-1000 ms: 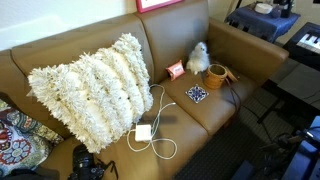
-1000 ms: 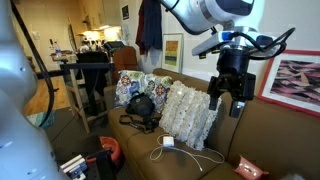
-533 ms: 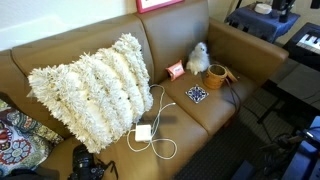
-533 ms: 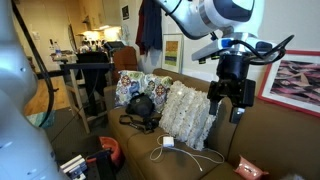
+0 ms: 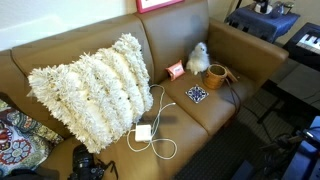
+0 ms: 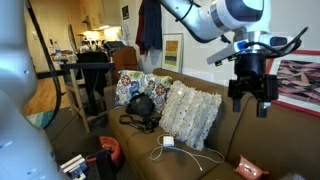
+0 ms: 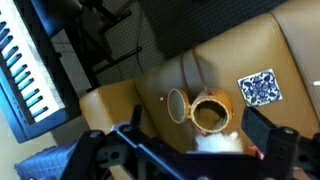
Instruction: Move the brown bag to the left
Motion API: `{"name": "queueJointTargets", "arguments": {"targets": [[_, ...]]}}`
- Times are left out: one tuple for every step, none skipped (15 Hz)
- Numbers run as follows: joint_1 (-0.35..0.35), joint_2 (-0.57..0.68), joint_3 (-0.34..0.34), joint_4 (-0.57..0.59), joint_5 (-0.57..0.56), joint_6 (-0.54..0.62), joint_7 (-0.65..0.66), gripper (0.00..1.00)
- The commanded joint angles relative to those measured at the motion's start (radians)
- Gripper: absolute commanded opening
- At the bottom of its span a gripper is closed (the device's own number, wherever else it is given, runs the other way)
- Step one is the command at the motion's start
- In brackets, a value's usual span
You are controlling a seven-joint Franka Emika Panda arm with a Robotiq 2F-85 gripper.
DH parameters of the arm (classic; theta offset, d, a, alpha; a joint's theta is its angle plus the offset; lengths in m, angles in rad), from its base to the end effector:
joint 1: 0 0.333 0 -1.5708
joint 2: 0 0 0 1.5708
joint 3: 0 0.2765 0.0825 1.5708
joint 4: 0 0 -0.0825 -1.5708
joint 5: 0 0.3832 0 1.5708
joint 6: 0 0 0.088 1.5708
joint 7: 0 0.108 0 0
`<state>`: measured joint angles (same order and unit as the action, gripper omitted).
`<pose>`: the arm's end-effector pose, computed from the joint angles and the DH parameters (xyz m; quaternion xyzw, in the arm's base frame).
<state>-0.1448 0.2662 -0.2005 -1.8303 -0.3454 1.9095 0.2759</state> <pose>0.5520 -0.2198 0.3427 0.9518 -0.2293 -0.0970 0.1789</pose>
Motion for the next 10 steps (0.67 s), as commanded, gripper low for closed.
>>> {"name": "queueJointTargets", "arguments": {"targets": [[0.013, 0.106, 0.003, 0.241, 0.003, -0.025, 0.01, 1.0], [0.017, 0.13, 0.004, 0.299, 0.007, -0.031, 0.01, 1.0], [0.021, 0.153, 0.006, 0.348, 0.011, -0.033, 0.012, 1.0], [0.025, 0.174, 0.006, 0.381, 0.013, -0.03, 0.013, 1.0], [0.028, 0.195, 0.005, 0.41, 0.013, -0.029, 0.014, 1.0], [0.029, 0.216, 0.004, 0.429, 0.014, -0.027, 0.013, 1.0], [0.031, 0.235, 0.002, 0.443, 0.012, -0.025, 0.014, 1.0], [0.031, 0.254, -0.001, 0.449, 0.009, -0.019, 0.015, 1.0], [0.028, 0.274, -0.003, 0.453, 0.01, -0.013, 0.014, 1.0], [0.026, 0.294, -0.007, 0.453, 0.007, -0.006, 0.014, 1.0]]}}
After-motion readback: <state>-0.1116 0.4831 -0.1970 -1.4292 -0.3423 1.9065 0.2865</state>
